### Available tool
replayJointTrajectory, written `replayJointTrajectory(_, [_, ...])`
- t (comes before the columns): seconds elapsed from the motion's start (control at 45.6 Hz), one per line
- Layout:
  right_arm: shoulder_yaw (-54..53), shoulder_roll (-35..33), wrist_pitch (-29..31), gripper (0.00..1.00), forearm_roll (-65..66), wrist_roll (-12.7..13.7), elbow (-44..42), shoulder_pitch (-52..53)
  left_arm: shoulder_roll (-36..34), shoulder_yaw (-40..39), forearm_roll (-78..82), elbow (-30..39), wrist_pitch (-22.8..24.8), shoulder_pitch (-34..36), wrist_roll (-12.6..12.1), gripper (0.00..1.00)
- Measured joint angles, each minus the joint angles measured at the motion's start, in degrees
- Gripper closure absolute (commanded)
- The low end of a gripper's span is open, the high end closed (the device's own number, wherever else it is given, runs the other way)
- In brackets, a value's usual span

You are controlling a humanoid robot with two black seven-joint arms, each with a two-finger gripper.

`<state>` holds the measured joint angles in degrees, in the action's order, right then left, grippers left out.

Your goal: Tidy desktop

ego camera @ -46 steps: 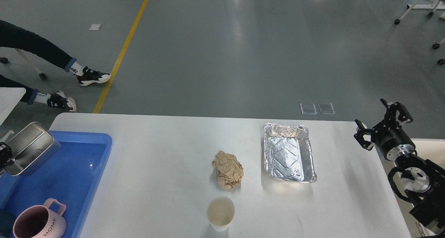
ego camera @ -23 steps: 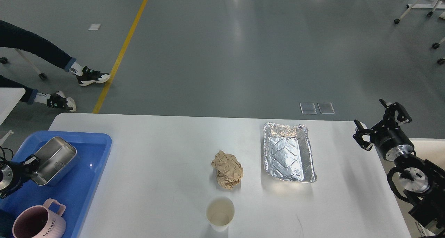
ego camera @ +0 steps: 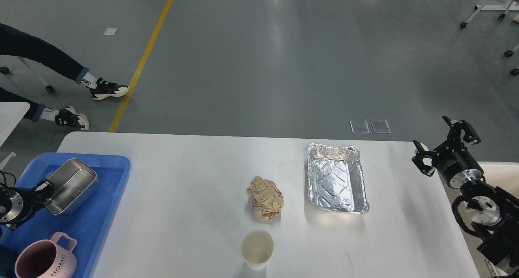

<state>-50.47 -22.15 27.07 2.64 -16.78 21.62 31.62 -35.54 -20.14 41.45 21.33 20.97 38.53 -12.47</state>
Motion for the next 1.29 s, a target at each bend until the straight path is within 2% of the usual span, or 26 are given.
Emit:
replayJointTrajectory(0.197, [0.00,-0.01,0.00,0.00,0.00,-0.04,0.00,-0.06,-1.69,-0.04,-0.64,0.08,4.97,0.00,4.18,0.07])
replayJointTrajectory(0.416, [0.00,-0.25,0.00,0.00,0.00,-0.04,0.00,-0.08,-6.18,-0.69,-1.22,0.95,13.10,1.49,4.18,0.03])
replayJointTrajectory(0.526, [-0.03,-0.26,0.00,0.00,0.00,-0.03,0.02,0.04,-10.49,-1.59,-2.24,1.74,19.75,6.60,5.33,0.03])
replayJointTrajectory(0.614, [-0.06,-0.26,0.00,0.00,-0.01,-0.02,0.11,0.26,-11.97,-2.74,-4.70,1.93,24.57,11.91,7.86,0.02])
replayJointTrajectory(0.701, [-0.07,-0.26,0.00,0.00,0.00,-0.01,0.20,0.40,-12.03,-4.76,-9.54,1.97,26.97,15.77,11.91,0.02])
replayJointTrajectory(0.789, [-0.07,-0.19,0.00,0.00,0.00,0.00,0.37,0.49,-10.63,-7.32,-15.63,1.92,27.40,17.13,15.71,0.02])
replayJointTrajectory(0.876, [-0.08,-0.24,0.02,0.00,0.00,0.00,0.48,0.54,-7.99,-9.75,-21.18,1.84,27.47,18.06,17.36,0.02])
replayJointTrajectory(1.074, [-0.06,-0.59,0.23,0.00,0.00,0.06,0.46,1.10,2.48,-19.00,-31.89,1.56,27.60,17.59,17.94,0.02])
replayJointTrajectory(1.205, [0.55,-0.62,-0.07,0.00,0.72,0.23,0.00,2.13,10.35,-30.47,-39.69,1.27,26.89,12.94,17.57,0.02])
replayJointTrajectory(1.227, [1.76,-0.62,-0.09,0.00,1.00,0.31,-0.11,2.30,13.52,-35.71,-41.74,1.22,26.41,11.32,17.47,0.02])
replayJointTrajectory(1.293, [4.05,-0.62,-0.11,0.00,1.12,0.34,-0.30,2.95,16.84,-40.54,-42.83,1.20,25.72,9.69,17.43,0.02])
